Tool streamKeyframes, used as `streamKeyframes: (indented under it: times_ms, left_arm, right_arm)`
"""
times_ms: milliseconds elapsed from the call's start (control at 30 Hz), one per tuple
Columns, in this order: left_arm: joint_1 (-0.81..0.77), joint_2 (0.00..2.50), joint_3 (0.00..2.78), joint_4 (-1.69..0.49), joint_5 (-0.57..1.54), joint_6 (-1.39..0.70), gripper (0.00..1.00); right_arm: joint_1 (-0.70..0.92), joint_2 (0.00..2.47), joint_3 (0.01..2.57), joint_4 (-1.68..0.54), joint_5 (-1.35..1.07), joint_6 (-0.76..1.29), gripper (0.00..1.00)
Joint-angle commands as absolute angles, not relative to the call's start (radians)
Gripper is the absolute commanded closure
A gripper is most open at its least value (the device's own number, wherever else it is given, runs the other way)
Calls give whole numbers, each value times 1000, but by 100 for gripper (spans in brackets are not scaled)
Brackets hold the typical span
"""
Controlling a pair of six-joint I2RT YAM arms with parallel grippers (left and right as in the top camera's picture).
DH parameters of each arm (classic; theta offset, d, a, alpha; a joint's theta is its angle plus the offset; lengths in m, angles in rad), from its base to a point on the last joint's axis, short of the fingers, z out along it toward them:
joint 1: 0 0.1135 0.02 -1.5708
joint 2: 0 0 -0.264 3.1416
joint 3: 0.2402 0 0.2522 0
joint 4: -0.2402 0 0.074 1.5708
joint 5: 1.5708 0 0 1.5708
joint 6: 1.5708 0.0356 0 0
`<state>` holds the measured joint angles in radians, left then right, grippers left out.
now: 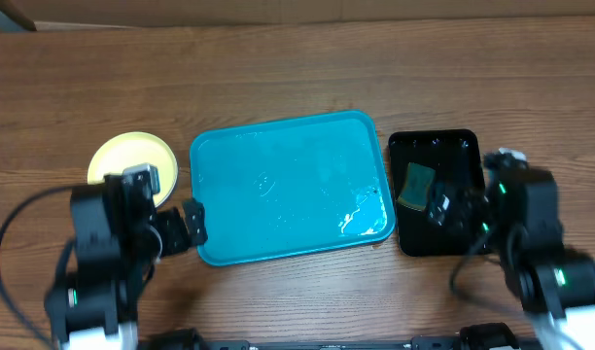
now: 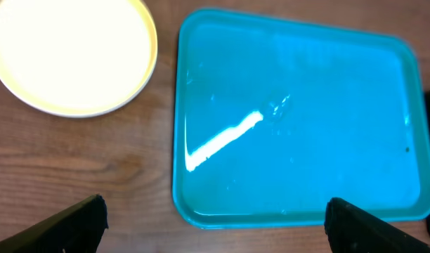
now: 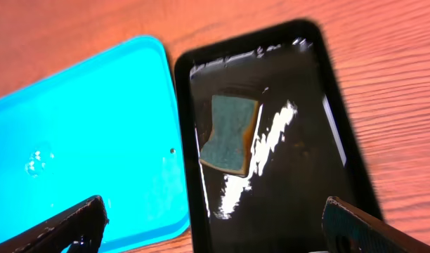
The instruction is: Clean dirty plates on tray and stack at the side
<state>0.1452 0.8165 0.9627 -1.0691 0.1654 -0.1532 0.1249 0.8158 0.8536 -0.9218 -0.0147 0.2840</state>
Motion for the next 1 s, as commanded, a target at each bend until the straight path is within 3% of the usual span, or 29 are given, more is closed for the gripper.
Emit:
streamKeyframes:
  times_ms: [0, 967]
  left_arm:
    - [143, 687, 891, -1044, 177, -146, 0]
    - [143, 661, 886, -1046, 176, -145, 0]
  right_arm:
    - [123, 683, 822, -942, 33, 288, 0]
    - [121, 614, 822, -1029, 52, 281, 0]
